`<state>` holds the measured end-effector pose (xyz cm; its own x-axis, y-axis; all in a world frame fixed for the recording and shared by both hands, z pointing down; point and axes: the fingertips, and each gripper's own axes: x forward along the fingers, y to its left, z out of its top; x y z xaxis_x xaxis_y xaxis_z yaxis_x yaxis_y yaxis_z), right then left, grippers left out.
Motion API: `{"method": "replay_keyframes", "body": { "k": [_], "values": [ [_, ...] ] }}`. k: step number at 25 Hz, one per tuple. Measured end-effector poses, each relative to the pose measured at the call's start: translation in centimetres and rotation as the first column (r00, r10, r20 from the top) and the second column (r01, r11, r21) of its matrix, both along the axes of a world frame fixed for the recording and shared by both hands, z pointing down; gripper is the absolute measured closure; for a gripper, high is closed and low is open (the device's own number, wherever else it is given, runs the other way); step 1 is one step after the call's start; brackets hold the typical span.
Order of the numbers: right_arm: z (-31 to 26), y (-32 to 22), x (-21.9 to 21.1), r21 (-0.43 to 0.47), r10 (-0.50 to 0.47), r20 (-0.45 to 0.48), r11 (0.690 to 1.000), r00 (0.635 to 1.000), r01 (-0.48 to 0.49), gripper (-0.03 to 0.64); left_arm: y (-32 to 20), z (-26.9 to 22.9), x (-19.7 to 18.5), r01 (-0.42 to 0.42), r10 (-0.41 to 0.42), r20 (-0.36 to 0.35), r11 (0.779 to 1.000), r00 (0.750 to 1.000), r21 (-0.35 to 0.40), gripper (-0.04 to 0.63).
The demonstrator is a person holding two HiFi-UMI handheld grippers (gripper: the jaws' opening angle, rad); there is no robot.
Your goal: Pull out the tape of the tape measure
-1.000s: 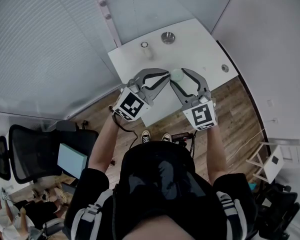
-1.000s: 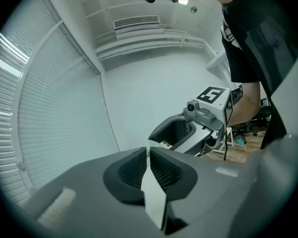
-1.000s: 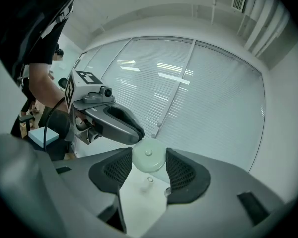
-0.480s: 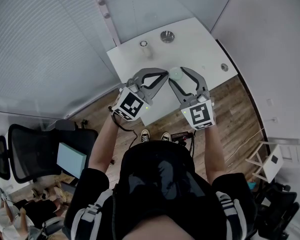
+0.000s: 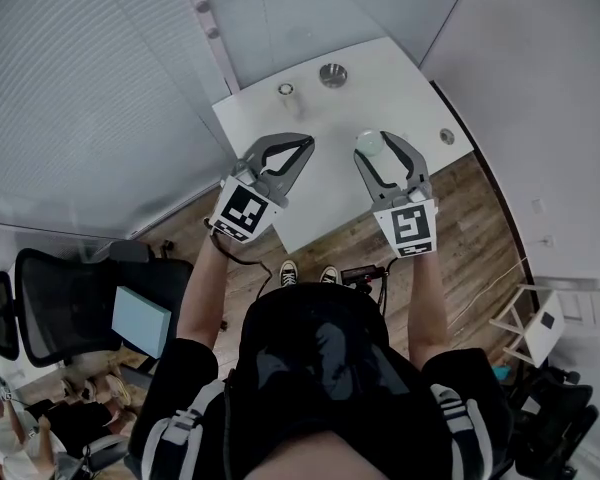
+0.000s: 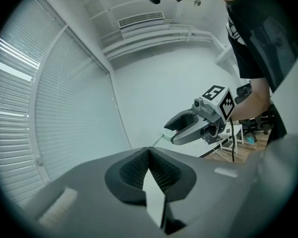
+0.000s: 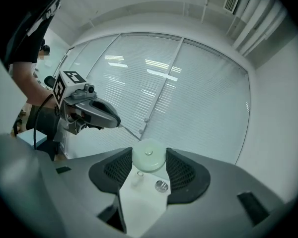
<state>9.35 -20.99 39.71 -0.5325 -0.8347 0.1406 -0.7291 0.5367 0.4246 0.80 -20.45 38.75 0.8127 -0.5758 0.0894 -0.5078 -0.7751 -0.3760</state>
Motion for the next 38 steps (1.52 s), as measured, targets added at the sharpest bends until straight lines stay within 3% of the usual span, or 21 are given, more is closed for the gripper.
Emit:
{"method": "replay_keyframes", "body": {
  "k": [19,38],
  "values": [
    [-0.4,-0.3,4.1,0.003,0.120,0.013,0.993,0.993,-0.120,0.399,-2.2,-0.7,-7.8,0.199,-0.199,-0.036,0.980,0.979,-0.002,0.592],
    [-1.3,-0.2,8.3,0.026,0.233,0.022,0.972,0.972,-0.234,0.399,-3.2,-1.2,-15.1,0.371,-0.371,-0.082,0.928,0.925,-0.005,0.592]
  ]
}}
